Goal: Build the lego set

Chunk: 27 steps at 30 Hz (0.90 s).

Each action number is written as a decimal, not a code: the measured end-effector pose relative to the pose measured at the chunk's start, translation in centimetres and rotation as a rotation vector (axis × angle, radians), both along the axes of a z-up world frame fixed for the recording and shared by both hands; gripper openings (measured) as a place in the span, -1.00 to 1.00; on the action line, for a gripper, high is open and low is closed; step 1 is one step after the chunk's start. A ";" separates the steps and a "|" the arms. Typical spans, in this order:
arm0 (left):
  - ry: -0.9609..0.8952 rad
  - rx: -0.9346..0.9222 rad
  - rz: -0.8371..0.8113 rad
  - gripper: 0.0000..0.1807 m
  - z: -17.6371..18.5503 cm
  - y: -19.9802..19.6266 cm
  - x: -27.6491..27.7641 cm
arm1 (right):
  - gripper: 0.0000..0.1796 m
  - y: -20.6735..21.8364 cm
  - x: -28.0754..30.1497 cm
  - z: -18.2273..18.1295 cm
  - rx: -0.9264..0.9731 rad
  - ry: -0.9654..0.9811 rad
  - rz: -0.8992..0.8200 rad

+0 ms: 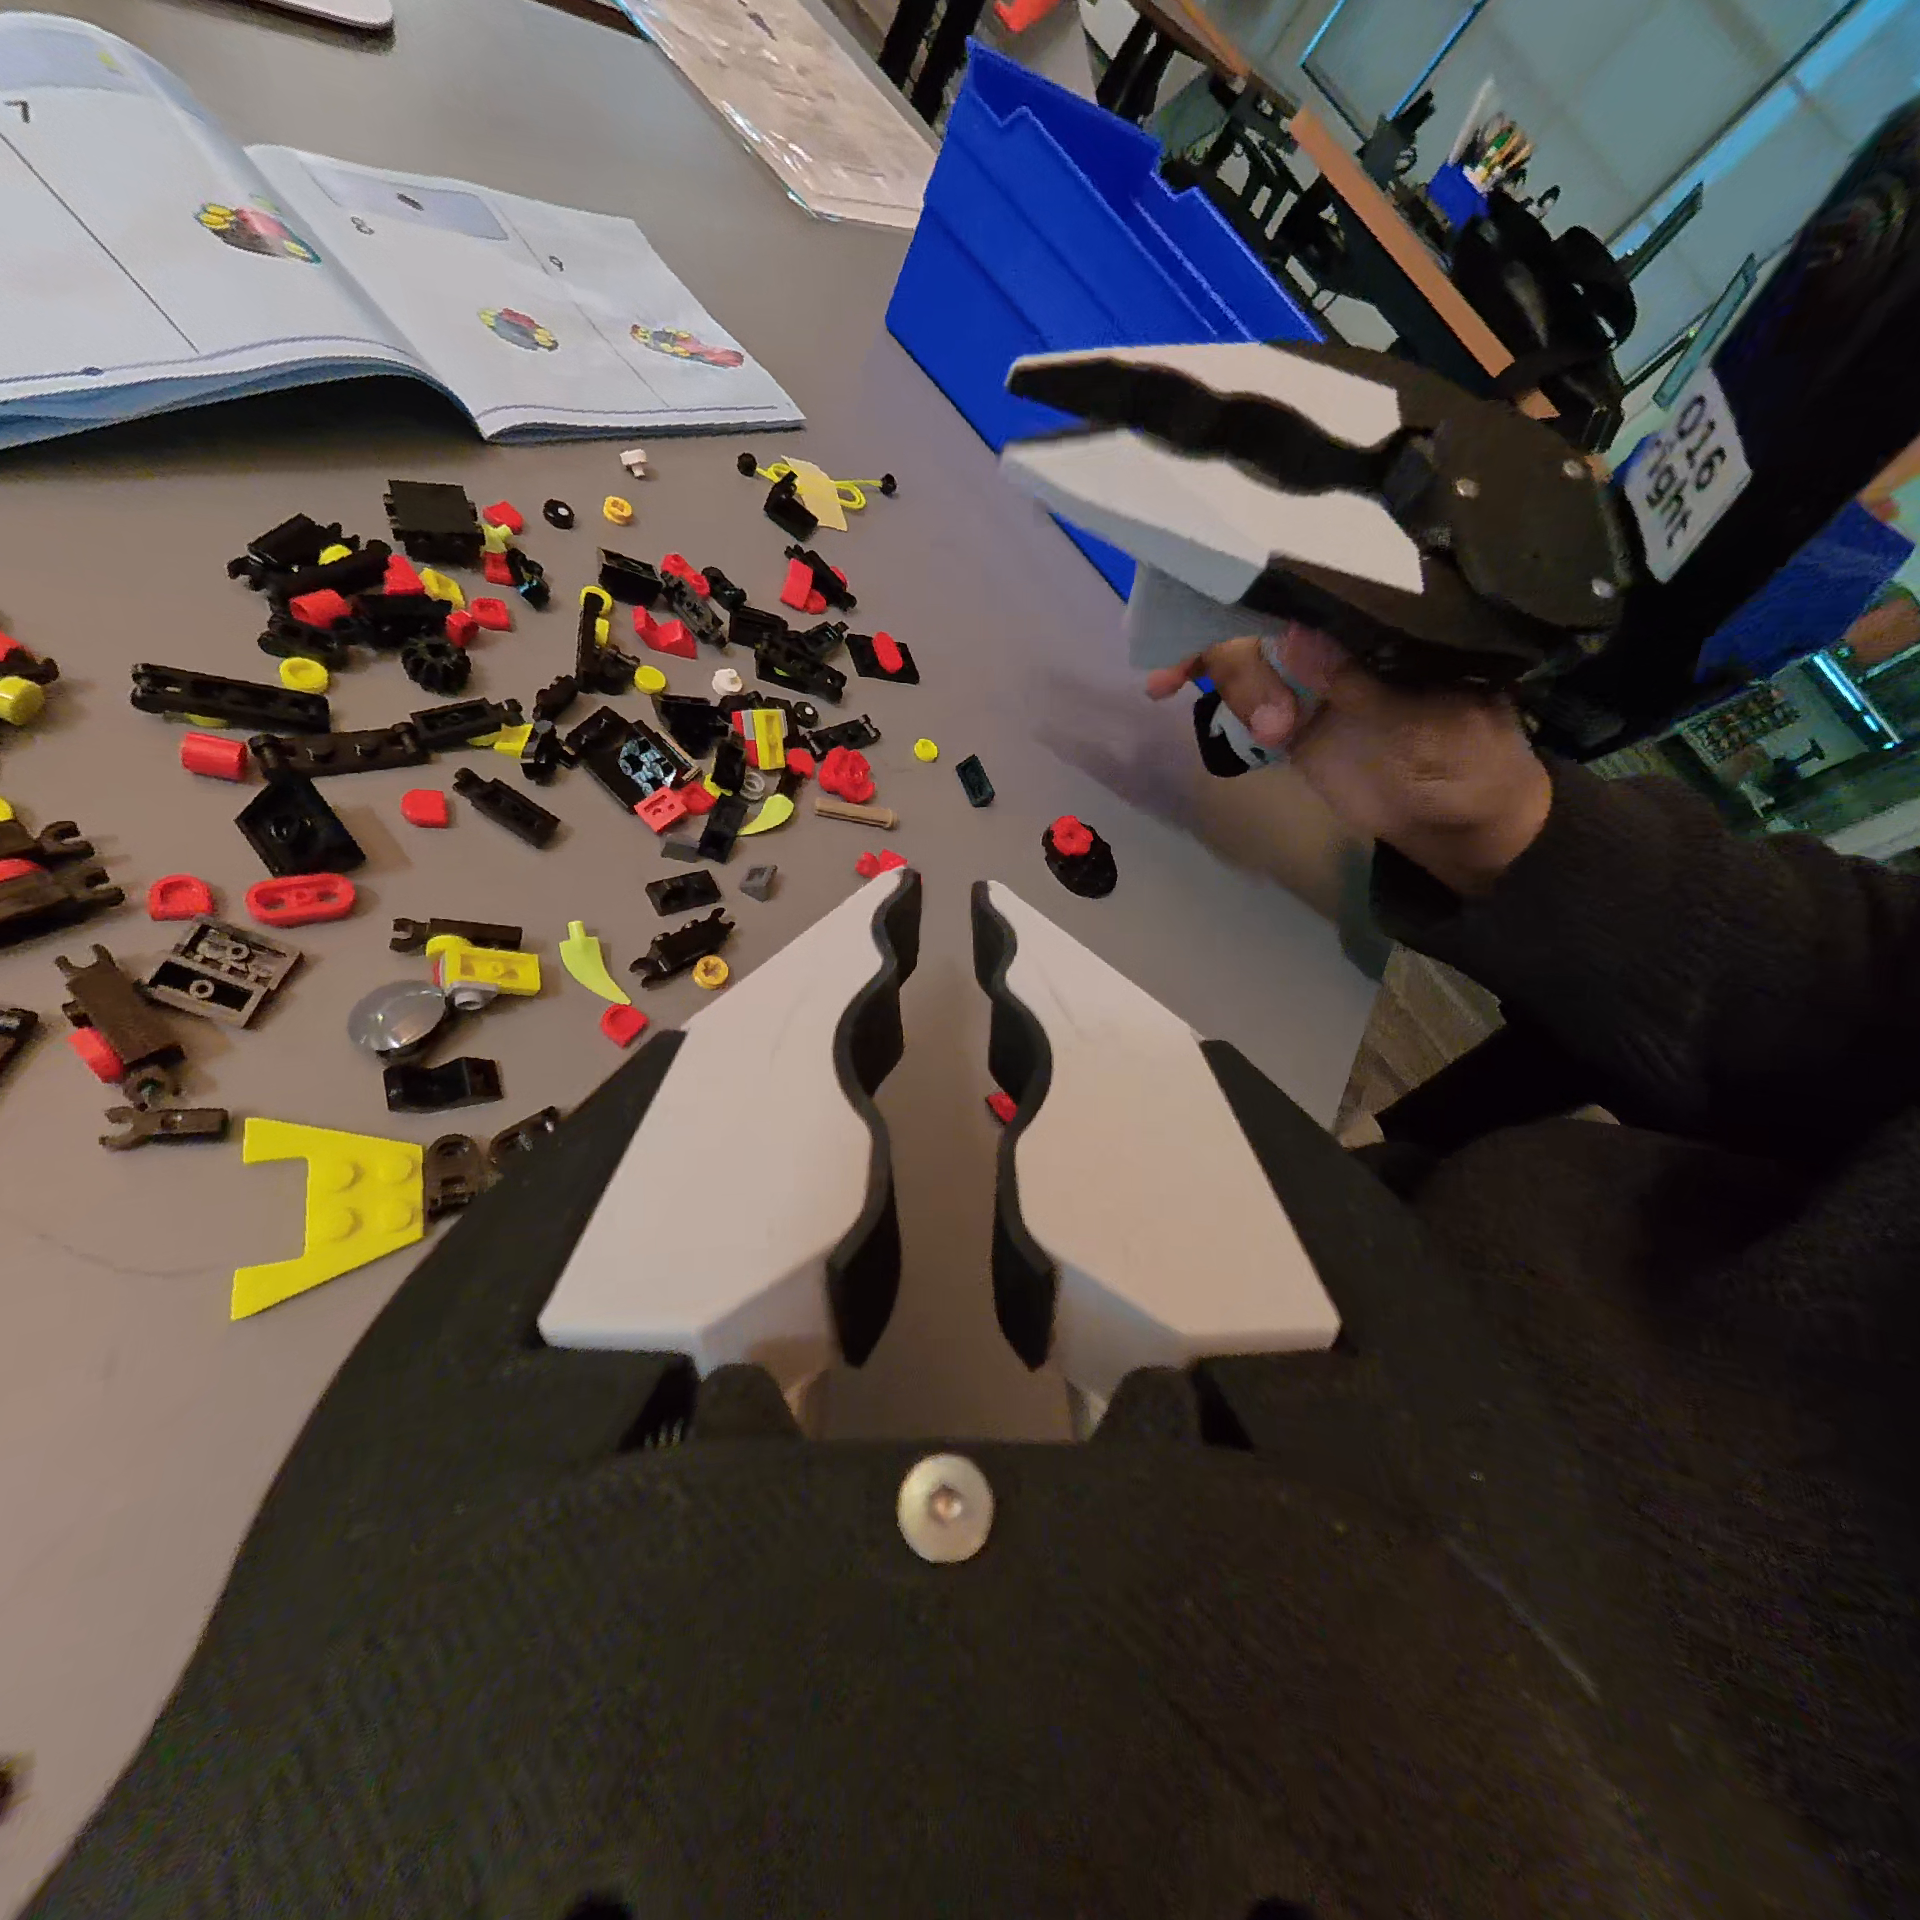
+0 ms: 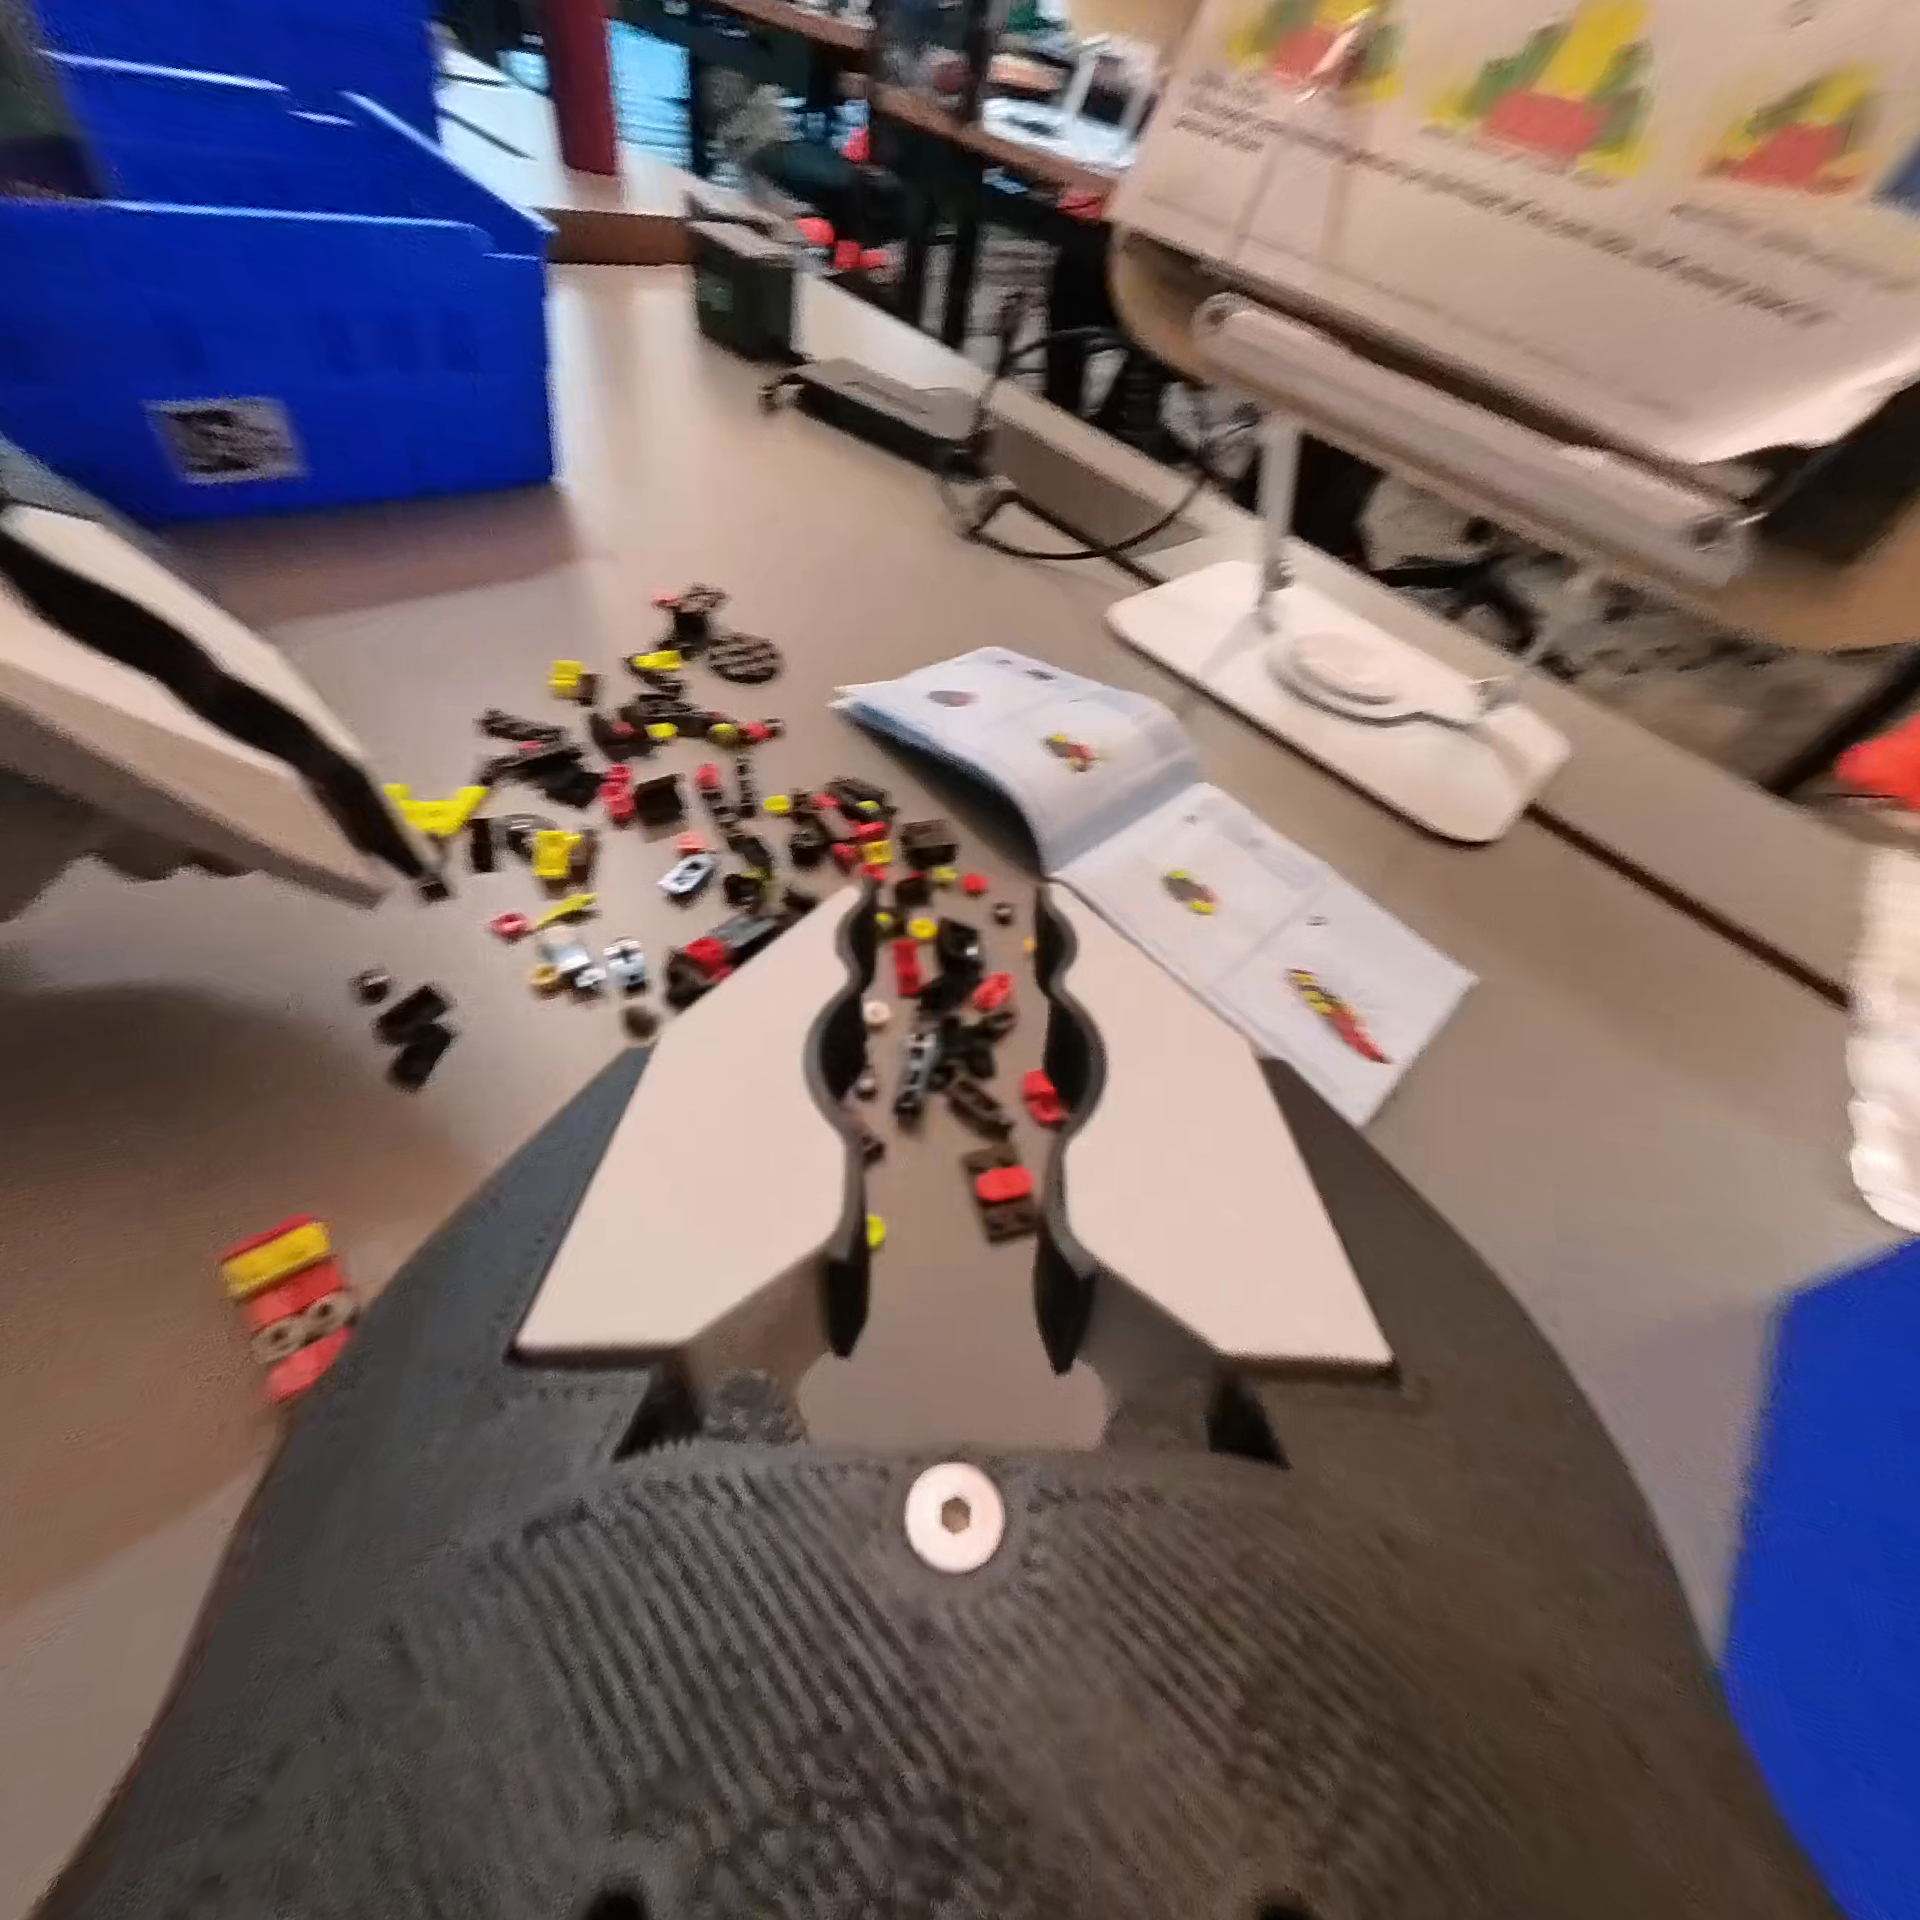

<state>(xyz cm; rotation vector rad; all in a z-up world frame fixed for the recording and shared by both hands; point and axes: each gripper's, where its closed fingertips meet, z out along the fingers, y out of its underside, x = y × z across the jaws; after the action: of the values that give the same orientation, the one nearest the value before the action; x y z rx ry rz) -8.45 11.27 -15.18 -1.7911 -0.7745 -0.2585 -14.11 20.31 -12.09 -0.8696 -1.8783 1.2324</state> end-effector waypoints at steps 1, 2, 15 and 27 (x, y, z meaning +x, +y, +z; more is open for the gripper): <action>0.002 0.004 0.001 -0.93 0.1 0.1 0.0 | -0.62 -0.2 0.3 -0.3 -0.027 -0.035 0.031; 0.003 0.004 0.002 -0.93 0.1 0.1 0.0 | -0.58 0.1 0.5 -0.5 -0.044 -0.061 0.036; -0.086 -0.004 -0.157 -0.96 -1.1 3.8 -0.2 | -0.33 3.5 2.7 -2.9 0.004 -0.081 -0.016; -0.267 0.237 -0.143 -0.68 1.2 4.0 -1.7 | -0.59 3.1 3.1 -4.3 -0.068 -0.173 0.068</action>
<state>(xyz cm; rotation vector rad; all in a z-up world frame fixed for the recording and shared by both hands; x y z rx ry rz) -10.12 15.26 -13.93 -1.6058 -0.7672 -0.6676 -11.02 23.46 -16.41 -0.9831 -2.0264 1.3044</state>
